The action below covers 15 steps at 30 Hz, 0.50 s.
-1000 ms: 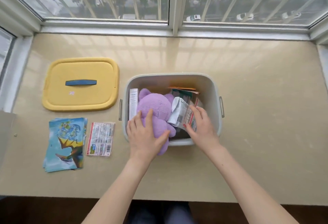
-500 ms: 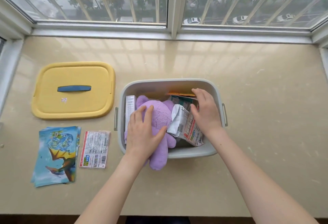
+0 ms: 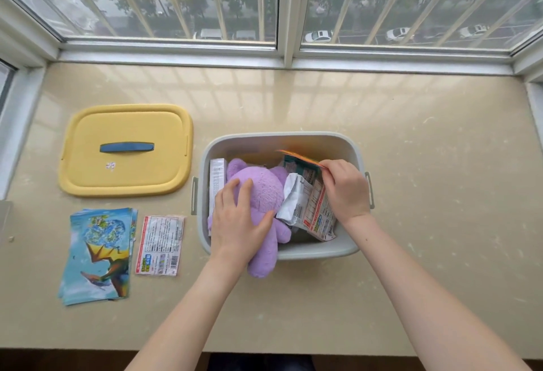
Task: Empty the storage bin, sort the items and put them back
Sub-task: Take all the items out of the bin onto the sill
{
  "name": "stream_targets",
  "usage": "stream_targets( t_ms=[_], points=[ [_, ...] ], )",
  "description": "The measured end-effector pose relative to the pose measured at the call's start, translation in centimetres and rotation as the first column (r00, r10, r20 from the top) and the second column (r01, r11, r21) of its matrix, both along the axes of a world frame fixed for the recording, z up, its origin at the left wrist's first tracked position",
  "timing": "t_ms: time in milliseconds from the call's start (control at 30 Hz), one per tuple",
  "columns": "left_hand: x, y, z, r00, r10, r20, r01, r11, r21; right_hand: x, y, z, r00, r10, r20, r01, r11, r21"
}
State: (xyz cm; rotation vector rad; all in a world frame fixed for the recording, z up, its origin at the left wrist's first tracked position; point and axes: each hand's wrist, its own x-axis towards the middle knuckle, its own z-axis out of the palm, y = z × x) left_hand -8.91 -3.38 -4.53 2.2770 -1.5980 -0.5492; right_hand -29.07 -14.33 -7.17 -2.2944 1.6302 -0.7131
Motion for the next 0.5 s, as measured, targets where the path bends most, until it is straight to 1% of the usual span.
stream_targets(
  t_ms=[100, 300, 333, 400, 500],
  points=[
    [-0.8, 1.4, 0.6, 0.997, 0.064, 0.052, -0.068, 0.995, 0.071, -0.3, 1.4, 0.8, 1.000, 0.011, 0.008, -0.011, 0.999, -0.032],
    [-2.1, 2.5, 0.4, 0.969, 0.068, 0.238, -0.111, 0.979, 0.172, -1.0, 4.6, 2.1, 0.999, 0.007, 0.041, -0.005, 0.999, -0.049],
    [-2.3, 2.4, 0.4, 0.968, 0.060, 0.242, -0.111, 0.973, 0.204, -1.1, 5.0, 2.3, 0.999, -0.003, 0.042, 0.005, 0.999, -0.050],
    [-2.7, 2.1, 0.6, 0.976, 0.068, 0.205, -0.121, 0.959, 0.255, -1.2, 5.7, 2.4, 0.999, -0.021, 0.044, 0.023, 0.999, -0.049],
    [-2.4, 1.9, 0.9, 0.985, 0.093, 0.144, -0.128, 0.957, 0.259, -1.1, 6.4, 3.0, 0.998, -0.023, 0.053, 0.026, 0.998, -0.057]
  ],
)
